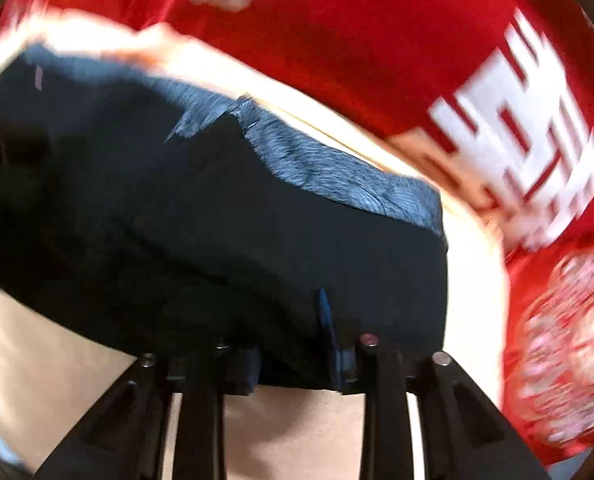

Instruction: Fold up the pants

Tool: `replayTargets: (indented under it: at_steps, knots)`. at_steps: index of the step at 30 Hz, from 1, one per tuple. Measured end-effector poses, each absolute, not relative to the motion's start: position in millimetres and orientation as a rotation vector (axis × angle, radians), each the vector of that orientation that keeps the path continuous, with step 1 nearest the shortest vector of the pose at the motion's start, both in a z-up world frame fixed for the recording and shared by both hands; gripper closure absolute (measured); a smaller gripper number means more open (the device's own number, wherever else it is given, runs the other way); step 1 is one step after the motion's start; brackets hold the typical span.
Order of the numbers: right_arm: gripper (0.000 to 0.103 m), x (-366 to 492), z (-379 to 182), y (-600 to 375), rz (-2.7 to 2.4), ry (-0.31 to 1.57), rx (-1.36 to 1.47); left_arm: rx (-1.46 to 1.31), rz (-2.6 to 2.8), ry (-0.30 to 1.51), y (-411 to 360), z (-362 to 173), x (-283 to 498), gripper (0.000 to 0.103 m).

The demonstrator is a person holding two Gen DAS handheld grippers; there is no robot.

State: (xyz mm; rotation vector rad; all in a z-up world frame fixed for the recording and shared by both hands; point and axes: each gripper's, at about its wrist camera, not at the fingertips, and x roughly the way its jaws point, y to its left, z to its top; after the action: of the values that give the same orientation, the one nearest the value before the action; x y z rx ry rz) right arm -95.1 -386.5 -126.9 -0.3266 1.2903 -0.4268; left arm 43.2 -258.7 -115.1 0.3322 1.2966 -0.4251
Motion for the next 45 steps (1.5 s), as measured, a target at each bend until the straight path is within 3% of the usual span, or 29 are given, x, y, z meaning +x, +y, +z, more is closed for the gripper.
replayTargets:
  at_steps: [1, 3, 6, 12, 18, 19, 20, 21, 22, 23, 30, 38, 43, 45]
  knots:
    - [0.061, -99, -125, -378, -0.431, 1.281, -0.364, 0.331, -0.428, 1.298, -251, -115, 43, 0.017]
    - [0.045, -108, -111, -372, -0.393, 1.256, -0.313, 0.331, -0.441, 1.295, -247, -115, 46, 0.017]
    - [0.038, -127, -86, -377, -0.348, 1.231, -0.192, 0.305, -0.492, 1.311, -262, -108, 55, 0.017]
    - [0.036, -166, -67, -437, -0.451, 1.264, 0.142, 0.219, -0.792, 1.371, -311, -91, 43, 0.017]
    - [0.036, -190, -76, -470, -0.494, 1.291, 0.298, 0.236, -0.884, 1.396, -357, -106, 35, 0.02]
    - [0.037, -190, -76, -473, -0.494, 1.289, 0.316, 0.231, -0.888, 1.415, -361, -110, 35, 0.027]
    - [0.04, -192, -77, -477, -0.495, 1.285, 0.341, 0.232, -0.891, 1.445, -364, -116, 36, 0.053]
    - [0.05, -194, -77, -481, -0.494, 1.282, 0.363, 0.252, -0.879, 1.487, -367, -122, 35, 0.074]
    - [0.055, -195, -79, -485, -0.487, 1.282, 0.385, 0.264, -0.876, 1.506, -367, -123, 34, 0.082]
    - [0.06, -195, -79, -489, -0.48, 1.283, 0.405, 0.252, -0.9, 1.521, -367, -122, 33, 0.098]
    - [0.06, -206, -69, -525, -0.467, 1.226, 0.538, 0.339, -0.891, 1.485, -351, -123, 22, 0.097]
    - [0.06, -137, -76, -589, -0.403, 1.128, 0.596, 0.331, -0.849, 1.441, -347, -127, 9, 0.097]
    - [0.058, -81, -113, -576, -0.347, 1.216, 0.506, 0.31, -0.814, 1.435, -344, -126, 11, 0.097]
    - [0.052, -70, -128, -566, -0.357, 1.25, 0.434, 0.29, -0.795, 1.418, -342, -122, 11, 0.097]
